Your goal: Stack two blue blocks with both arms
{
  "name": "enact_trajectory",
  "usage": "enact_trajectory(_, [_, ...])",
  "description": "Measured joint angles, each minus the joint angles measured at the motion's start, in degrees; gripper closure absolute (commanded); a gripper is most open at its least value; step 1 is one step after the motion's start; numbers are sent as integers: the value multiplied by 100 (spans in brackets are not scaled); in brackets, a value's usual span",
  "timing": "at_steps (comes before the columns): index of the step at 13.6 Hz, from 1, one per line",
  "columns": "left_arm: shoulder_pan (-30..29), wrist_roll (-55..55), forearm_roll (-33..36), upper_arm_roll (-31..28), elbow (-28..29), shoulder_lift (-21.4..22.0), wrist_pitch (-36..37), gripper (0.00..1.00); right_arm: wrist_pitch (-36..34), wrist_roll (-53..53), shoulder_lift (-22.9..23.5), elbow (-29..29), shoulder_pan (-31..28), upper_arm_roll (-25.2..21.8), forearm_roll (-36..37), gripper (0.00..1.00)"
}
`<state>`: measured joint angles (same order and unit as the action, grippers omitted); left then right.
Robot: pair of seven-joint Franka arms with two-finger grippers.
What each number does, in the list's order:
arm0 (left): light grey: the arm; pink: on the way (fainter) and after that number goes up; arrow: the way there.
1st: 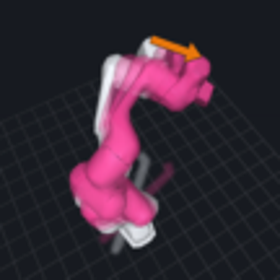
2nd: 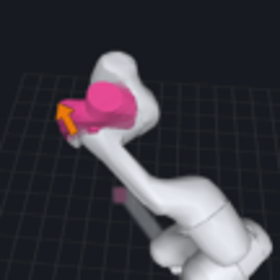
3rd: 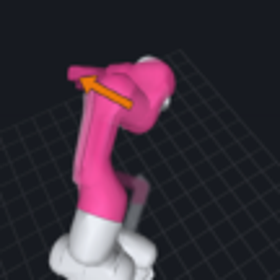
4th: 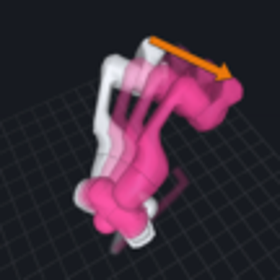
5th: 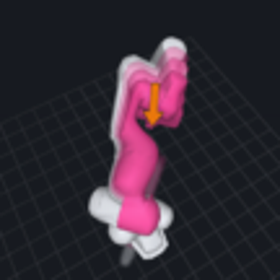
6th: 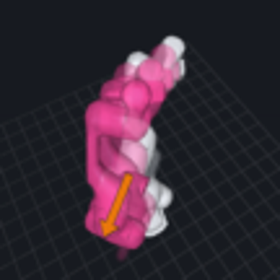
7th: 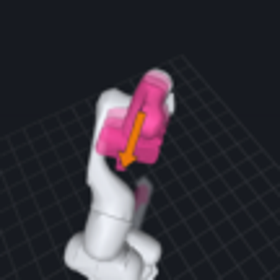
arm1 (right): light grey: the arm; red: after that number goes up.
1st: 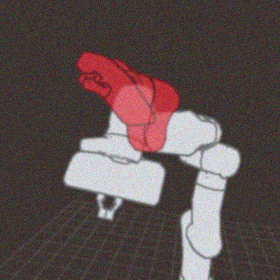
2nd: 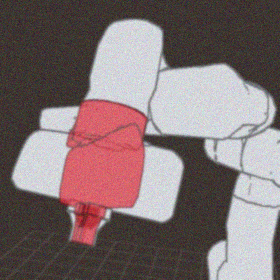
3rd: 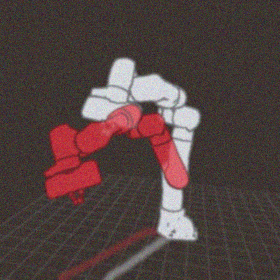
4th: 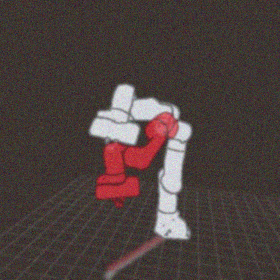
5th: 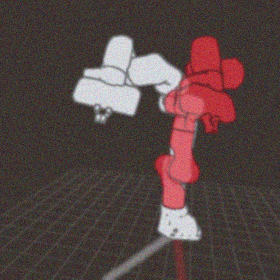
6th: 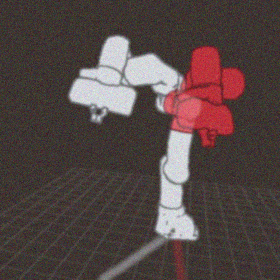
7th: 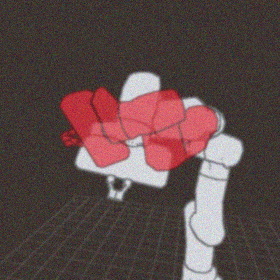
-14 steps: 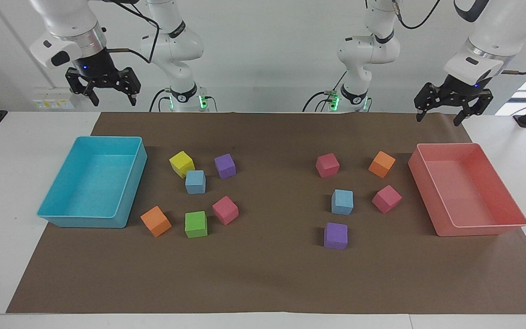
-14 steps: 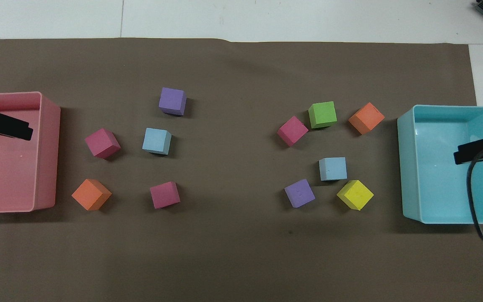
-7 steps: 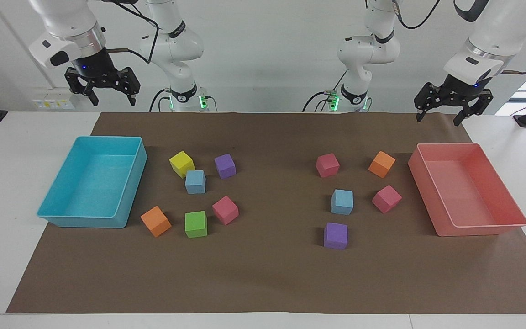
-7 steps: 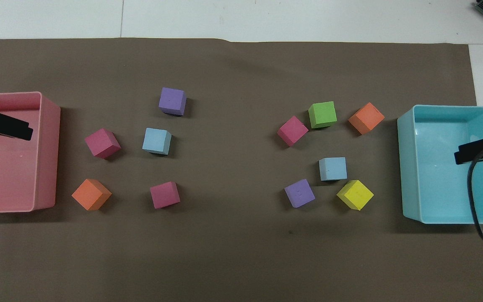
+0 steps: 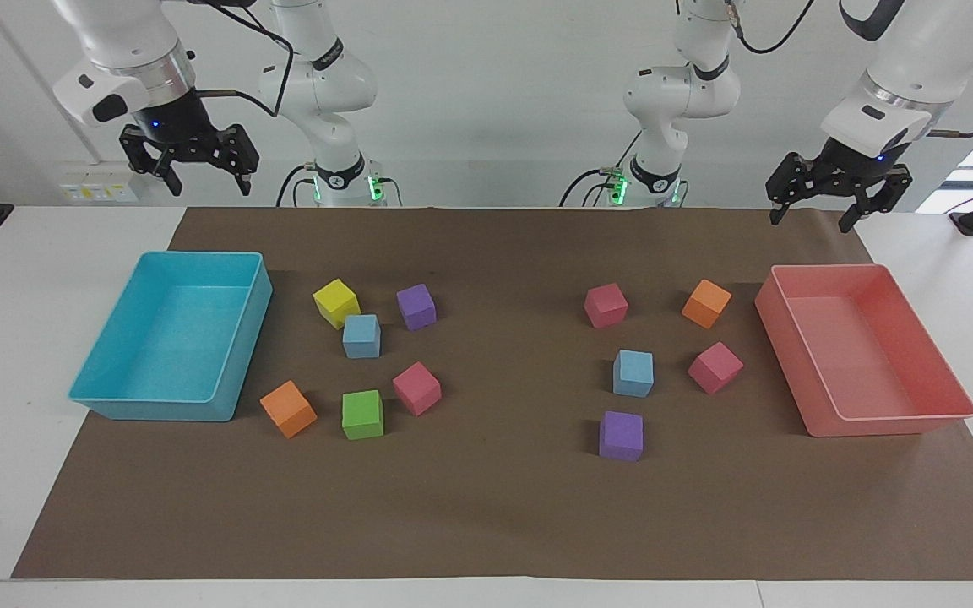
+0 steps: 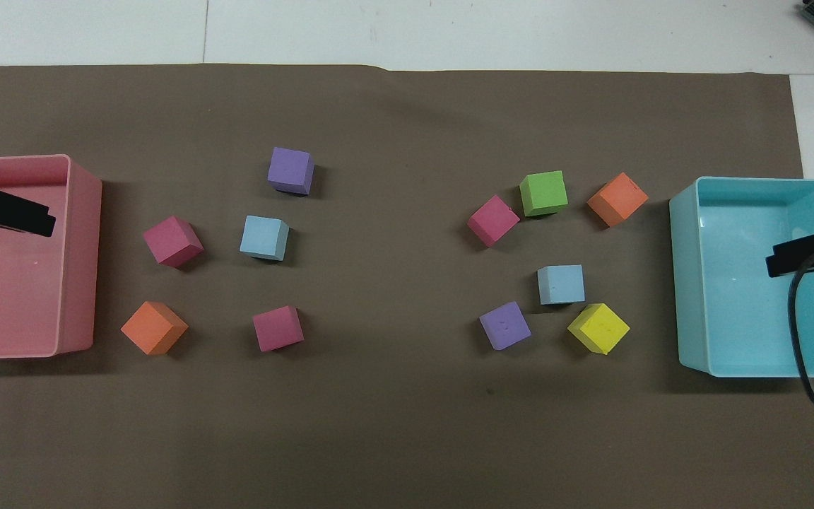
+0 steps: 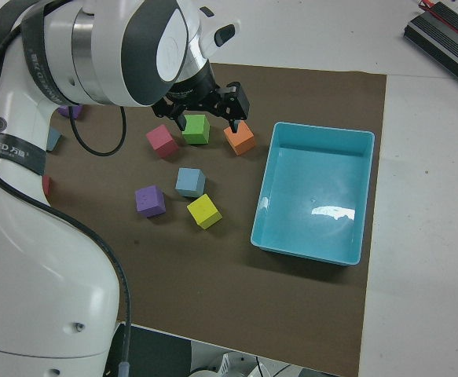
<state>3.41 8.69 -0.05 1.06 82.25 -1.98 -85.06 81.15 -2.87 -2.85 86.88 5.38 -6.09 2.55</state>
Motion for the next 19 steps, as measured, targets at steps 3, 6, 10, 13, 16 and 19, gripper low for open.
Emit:
enact_trajectory(3, [0, 0, 0, 0, 0, 0, 0, 0, 0, 0, 0, 0, 0, -1, 0, 0])
enact_trajectory(6, [0, 0, 0, 0, 0, 0, 0, 0, 0, 0, 0, 0, 0, -2, 0, 0])
enact_trajectory(10, [0, 0, 0, 0, 0, 0, 0, 0, -1, 0, 0, 0, -2, -18, 0, 0])
enact_trajectory(13, [0, 0, 0, 0, 0, 0, 0, 0, -1, 0, 0, 0, -56, -40, 0, 0])
enact_trajectory(16, [0, 0, 0, 0, 0, 0, 0, 0, 15, -7, -4, 8, -82, -47, -6, 0])
enact_trajectory(19, [0, 0, 0, 0, 0, 0, 0, 0, 282, -6, -42, 270, 8, 36, -10, 0])
